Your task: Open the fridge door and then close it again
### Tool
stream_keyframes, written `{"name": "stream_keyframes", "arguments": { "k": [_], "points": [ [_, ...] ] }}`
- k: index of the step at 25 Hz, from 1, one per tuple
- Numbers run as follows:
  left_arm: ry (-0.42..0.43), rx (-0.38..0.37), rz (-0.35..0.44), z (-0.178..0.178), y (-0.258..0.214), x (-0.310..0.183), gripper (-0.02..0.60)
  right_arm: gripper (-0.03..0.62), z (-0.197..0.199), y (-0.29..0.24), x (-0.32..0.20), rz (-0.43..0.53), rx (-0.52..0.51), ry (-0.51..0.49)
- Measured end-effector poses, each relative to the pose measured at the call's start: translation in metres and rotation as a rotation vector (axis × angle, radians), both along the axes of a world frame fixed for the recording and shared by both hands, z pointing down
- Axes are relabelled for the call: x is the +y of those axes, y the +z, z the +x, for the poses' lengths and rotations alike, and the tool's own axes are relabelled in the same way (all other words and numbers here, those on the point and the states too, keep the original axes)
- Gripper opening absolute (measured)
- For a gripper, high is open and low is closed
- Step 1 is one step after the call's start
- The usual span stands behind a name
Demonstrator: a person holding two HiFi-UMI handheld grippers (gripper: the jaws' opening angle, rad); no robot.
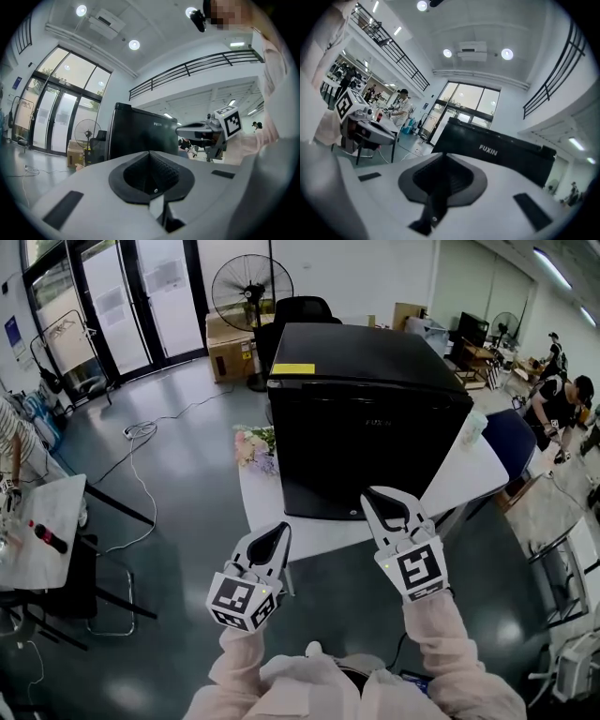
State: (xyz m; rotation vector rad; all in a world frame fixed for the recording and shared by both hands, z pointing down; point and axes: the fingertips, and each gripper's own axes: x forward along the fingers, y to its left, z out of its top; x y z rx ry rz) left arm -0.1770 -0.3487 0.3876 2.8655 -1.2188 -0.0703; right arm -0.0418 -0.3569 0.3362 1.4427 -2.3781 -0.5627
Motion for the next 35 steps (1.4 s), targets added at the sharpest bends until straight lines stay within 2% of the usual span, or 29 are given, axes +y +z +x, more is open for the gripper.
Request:
{"name": "stream_keyframes", "arguments": {
  "k": [4,9,15,22,35],
  "points": [
    [0.013,0.001,-0.025,0.006,0.009,0.008,0.011,0.017,0.006,0.032,0.021,-0.095,-0.087,0.027],
    [0.021,-0.007,-0.047,0.012,0.020,0.016,0.011,0.011,0.020,0.063,0.039,-0.245,-0.329,0.092],
    [0.009,-0.045,-0.075,0.013,0.039,0.019,0.011,0.009,0.026,0.091,0.049,-0.295,-0.452,0.149],
    [0.000,-0.067,-0.097,0.010,0.051,0.021,0.011,0.008,0.022,0.091,0.055,-0.285,-0.481,0.153],
    [0.012,-0.063,-0.110,0.009,0.057,0.016,0.011,0.008,0.011,0.102,0.054,-0.308,-0.455,0.150]
  ]
}}
